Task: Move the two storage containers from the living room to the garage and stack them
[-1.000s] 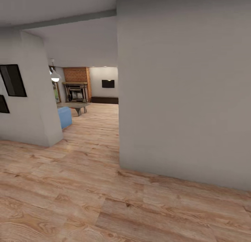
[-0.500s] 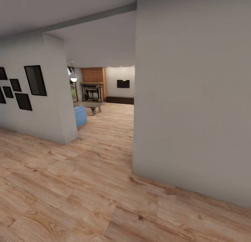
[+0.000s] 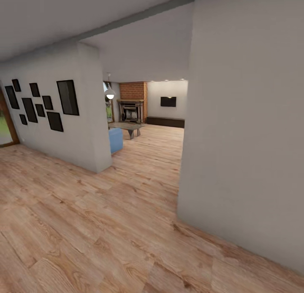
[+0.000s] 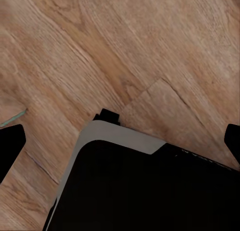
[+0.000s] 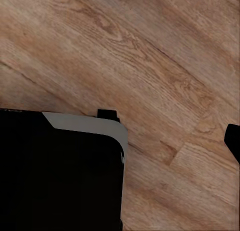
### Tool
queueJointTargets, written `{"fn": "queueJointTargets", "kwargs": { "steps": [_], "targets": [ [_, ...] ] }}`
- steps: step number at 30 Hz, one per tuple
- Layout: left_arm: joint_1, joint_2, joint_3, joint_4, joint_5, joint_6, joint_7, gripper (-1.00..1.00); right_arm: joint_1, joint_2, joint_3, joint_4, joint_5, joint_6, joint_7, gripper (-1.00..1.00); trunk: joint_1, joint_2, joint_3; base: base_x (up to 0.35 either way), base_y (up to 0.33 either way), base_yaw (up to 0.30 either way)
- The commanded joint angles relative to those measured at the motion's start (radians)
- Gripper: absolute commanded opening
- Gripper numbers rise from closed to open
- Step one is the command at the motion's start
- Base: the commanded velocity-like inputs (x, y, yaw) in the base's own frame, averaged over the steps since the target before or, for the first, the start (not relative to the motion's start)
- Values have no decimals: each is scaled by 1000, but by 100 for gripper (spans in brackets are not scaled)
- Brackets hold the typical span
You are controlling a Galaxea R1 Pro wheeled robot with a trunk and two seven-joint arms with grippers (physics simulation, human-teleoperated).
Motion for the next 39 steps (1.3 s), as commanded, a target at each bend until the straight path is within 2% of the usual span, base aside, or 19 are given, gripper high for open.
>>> {"fn": "queueJointTargets", "kwargs": {
  "steps": [1,22,39],
  "targets": [
    [-1,0,-8,1,7,-4,4,100,-1,1,-2,3,10,-5,-6,100,1,-1,-2,325,0,280],
    [-1,0,-8,1,7,-8,4,100,-1,1,3,3,15,-5,-6,100,1,-1,-2,325,0,279],
    [-1,-1,-8,1,8,-11,4,100,-1,0,10,3,19,-2,-7,100,1,-1,-2,325,0,27]
  ]
}}
